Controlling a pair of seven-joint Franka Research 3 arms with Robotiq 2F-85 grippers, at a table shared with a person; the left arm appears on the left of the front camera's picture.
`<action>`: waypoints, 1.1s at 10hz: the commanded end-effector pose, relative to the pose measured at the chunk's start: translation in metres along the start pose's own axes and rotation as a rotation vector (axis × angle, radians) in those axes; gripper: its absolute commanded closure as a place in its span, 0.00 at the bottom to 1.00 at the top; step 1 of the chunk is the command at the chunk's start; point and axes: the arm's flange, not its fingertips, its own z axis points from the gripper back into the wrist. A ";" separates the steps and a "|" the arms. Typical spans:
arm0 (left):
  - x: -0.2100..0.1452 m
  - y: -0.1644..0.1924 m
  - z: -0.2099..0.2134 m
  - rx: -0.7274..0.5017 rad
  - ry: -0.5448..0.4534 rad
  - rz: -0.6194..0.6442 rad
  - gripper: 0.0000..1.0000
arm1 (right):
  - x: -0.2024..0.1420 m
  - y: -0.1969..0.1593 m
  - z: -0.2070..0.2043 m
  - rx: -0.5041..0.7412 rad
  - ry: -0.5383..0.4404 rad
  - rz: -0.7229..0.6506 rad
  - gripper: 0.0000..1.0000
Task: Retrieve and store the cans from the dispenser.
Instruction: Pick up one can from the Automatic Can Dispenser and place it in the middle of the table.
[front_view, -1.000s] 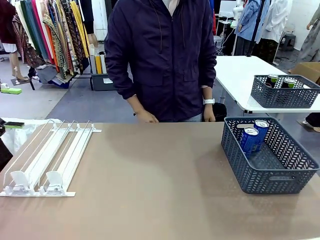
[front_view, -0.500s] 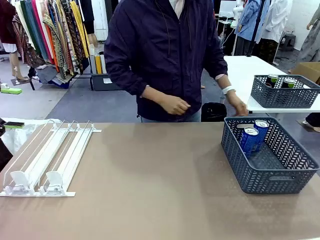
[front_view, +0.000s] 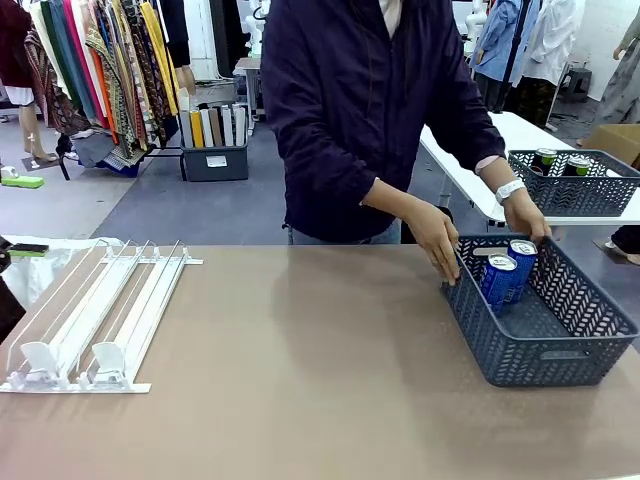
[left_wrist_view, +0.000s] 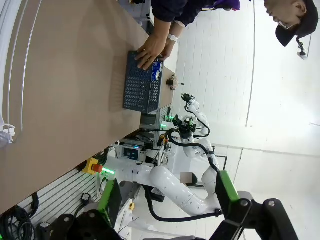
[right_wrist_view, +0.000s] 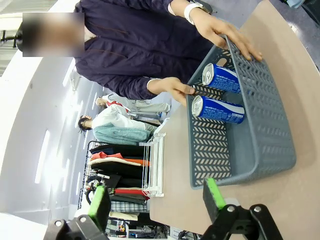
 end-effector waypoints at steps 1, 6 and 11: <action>-0.004 -0.001 -0.001 -0.025 0.001 -0.011 0.00 | 0.003 0.002 -0.002 0.023 -0.020 0.024 0.00; -0.004 -0.001 -0.001 -0.025 0.001 -0.011 0.00 | 0.003 0.002 -0.002 0.023 -0.020 0.024 0.00; -0.004 -0.001 -0.001 -0.025 0.001 -0.011 0.00 | 0.003 0.002 -0.002 0.023 -0.020 0.024 0.00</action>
